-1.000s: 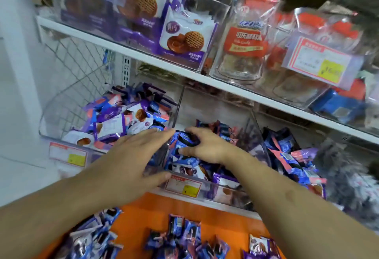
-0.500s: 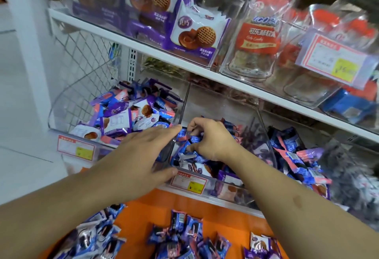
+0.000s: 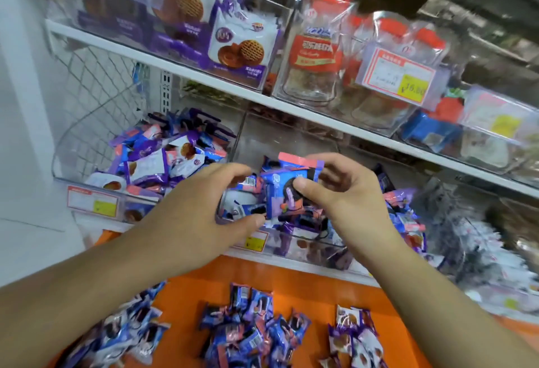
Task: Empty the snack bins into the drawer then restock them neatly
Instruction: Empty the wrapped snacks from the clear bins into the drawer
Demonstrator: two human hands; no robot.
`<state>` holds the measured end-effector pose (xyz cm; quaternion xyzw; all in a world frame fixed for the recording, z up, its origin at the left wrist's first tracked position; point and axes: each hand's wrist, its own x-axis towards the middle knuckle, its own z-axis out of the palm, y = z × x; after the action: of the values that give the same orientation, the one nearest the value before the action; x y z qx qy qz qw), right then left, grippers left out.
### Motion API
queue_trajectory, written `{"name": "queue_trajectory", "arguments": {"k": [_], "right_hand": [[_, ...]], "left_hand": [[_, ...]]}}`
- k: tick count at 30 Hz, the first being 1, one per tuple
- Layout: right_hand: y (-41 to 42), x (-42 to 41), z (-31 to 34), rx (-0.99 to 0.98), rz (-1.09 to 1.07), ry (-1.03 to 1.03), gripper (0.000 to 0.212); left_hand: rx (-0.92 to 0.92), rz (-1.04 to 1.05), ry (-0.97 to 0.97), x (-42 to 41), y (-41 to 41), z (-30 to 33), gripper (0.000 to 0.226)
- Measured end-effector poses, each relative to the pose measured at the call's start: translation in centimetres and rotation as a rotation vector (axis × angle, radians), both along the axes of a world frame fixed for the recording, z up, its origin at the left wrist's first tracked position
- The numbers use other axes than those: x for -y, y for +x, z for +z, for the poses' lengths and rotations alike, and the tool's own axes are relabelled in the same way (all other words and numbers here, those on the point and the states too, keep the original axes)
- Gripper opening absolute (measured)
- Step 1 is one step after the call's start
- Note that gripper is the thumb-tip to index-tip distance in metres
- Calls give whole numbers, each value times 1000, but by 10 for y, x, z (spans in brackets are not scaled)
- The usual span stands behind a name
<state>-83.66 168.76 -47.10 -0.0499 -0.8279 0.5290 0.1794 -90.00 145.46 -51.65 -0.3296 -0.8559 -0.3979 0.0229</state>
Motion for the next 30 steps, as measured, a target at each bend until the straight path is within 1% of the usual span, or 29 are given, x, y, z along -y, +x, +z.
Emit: {"name": "queue_trajectory", "arguments": {"k": [2, 5, 7, 10, 12, 13, 14, 16, 17, 18, 19, 20, 22, 24, 27, 29, 30], "right_hand": [[27, 2, -6, 35, 57, -32, 23], [63, 2, -40, 171, 93, -63, 23], [81, -2, -76, 312, 64, -66, 23], [92, -9, -132, 490, 36, -3, 31], [88, -15, -168, 572, -18, 46, 27], [84, -18, -183, 606, -36, 60, 29], [80, -22, -197, 638, -38, 74, 38], [75, -27, -215, 732, -11, 125, 68], [73, -28, -217, 789, 5, 156, 80], [73, -29, -216, 827, 25, 181, 86], [73, -28, -213, 845, 49, 197, 87], [74, -25, -205, 853, 72, 220, 83], [75, -15, -185, 817, 125, 272, 68], [73, 0, -152, 728, 176, 238, 50], [61, 18, -91, 482, 196, 151, 23], [43, 23, -57, 287, 138, 144, 16], [31, 23, -45, 213, 108, 183, 16]], "left_hand": [[7, -53, -27, 1, 8, 2, 82], [-5, -113, -201, 8, 10, -2, 92], [26, -131, -297, 12, 10, -7, 100], [55, -145, -395, 14, 12, -15, 107], [13, -153, -439, 11, 12, -17, 106], [-15, -155, -455, 9, 13, -18, 105], [-35, -156, -467, 8, 13, -19, 104], [-57, -160, -481, 5, 12, -21, 103], [-66, -164, -486, 5, 10, -22, 103], [-68, -167, -489, 6, 8, -24, 103], [-65, -169, -486, 7, 5, -25, 102], [-66, -169, -476, 8, 3, -26, 102], [-99, -166, -453, 12, -3, -28, 102], [-135, -151, -436, 13, -8, -30, 104], [-176, -125, -440, 16, -15, -35, 110], [-197, -124, -430, 18, -17, -38, 113], [-208, -123, -409, 18, -18, -39, 114]]}}
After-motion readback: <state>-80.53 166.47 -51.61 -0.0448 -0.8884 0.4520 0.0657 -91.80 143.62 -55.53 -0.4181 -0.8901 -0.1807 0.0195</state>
